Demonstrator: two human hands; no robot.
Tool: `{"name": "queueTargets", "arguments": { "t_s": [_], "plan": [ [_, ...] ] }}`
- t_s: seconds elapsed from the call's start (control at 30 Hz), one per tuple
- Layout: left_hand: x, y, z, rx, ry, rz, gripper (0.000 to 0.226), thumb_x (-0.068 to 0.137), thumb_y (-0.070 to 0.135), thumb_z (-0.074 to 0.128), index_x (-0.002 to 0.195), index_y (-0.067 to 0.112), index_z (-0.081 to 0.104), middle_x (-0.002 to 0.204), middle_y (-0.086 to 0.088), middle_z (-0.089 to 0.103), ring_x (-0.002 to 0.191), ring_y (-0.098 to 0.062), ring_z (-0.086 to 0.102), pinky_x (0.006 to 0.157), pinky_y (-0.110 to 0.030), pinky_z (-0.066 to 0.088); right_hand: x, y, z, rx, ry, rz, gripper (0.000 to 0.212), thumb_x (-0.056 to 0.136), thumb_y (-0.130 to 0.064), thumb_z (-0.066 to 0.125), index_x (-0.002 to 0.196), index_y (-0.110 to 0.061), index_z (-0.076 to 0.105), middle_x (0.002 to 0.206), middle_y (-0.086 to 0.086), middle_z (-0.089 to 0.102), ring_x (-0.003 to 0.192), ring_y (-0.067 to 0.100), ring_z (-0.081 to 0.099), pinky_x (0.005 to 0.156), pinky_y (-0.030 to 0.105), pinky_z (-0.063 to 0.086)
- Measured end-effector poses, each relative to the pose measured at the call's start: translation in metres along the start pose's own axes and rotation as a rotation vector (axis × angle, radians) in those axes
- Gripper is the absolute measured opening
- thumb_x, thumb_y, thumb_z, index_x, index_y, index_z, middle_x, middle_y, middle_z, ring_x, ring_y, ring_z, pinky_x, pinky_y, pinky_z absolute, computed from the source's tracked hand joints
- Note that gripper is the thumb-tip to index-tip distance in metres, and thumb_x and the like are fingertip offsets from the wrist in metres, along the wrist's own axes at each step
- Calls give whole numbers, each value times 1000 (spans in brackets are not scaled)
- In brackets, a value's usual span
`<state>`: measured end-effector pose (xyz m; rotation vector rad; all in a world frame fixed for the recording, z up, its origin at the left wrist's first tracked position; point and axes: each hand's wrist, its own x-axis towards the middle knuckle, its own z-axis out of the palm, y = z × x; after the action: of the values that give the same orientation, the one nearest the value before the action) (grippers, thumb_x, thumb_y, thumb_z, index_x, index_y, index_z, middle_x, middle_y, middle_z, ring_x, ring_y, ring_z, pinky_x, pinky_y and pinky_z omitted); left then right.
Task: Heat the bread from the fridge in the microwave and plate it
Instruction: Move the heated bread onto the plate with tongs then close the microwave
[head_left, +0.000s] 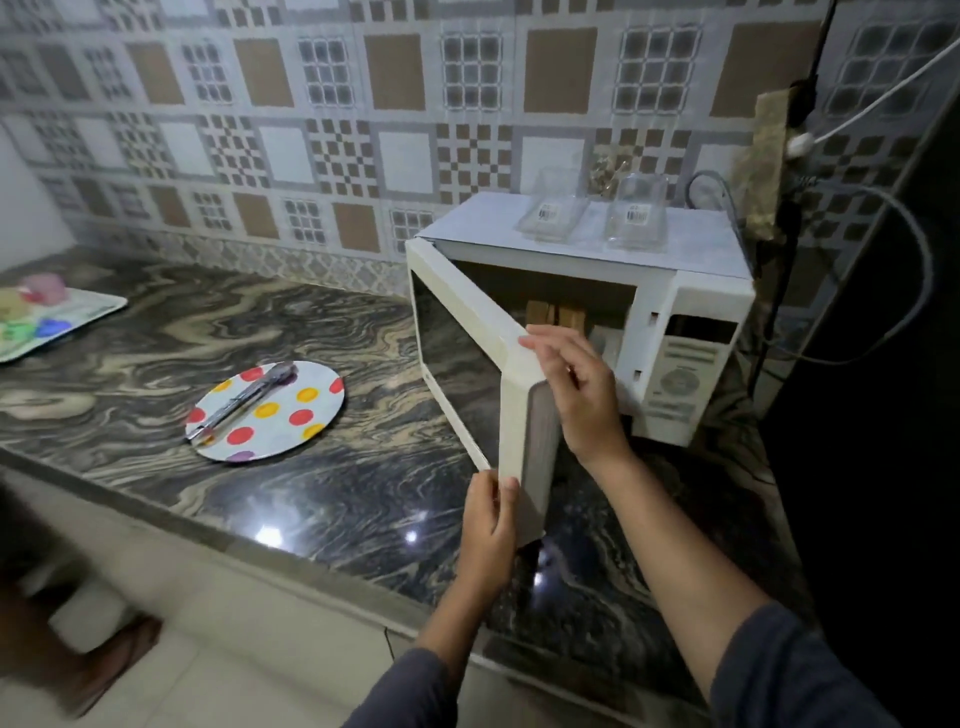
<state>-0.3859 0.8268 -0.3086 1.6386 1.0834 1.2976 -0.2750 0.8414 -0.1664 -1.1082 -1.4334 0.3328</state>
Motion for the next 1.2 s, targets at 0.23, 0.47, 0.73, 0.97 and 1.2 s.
{"name": "queueTargets", "arguments": {
  "t_s": [0.23,0.47,0.73,0.97,1.2],
  "plan": [
    [-23,-20,-65,-34,182,-134,43,84,61,30,90,22,47,82,9,44,76,-5,45,69,-17,36,-25,-23,64,-96,-186,-158,46,92,-45,46,120,-12,59,125,7,46,121,6,43,105,13,30],
    [-17,-30,-136,-71,146,-260,49,94,52,33,125,21,54,129,1,55,124,-13,47,107,-36,37,-39,-58,132,-230,-153,-112,43,90,-33,57,127,-11,54,129,9,43,128,13,39,102,2,22],
    [0,-31,-205,-152,-14,-369,48,99,34,33,141,10,36,146,-1,39,135,-10,33,107,-18,24,-41,-83,199,-312,-44,7,42,91,-28,57,128,-9,53,131,10,44,133,18,37,105,18,26],
    [18,-39,-241,-181,-31,-395,48,100,33,32,141,8,36,147,-4,39,134,-9,33,106,-18,24,-35,-91,240,-369,-6,20,46,91,-34,56,130,-11,51,131,9,43,133,20,37,105,29,35],
    [32,-47,-264,-188,8,-442,56,98,41,33,132,-1,46,138,-22,48,131,-32,42,112,-45,31,-28,-90,266,-500,-4,-2,50,91,-39,53,136,-20,46,134,7,41,133,23,35,93,34,43]
  ]
}}
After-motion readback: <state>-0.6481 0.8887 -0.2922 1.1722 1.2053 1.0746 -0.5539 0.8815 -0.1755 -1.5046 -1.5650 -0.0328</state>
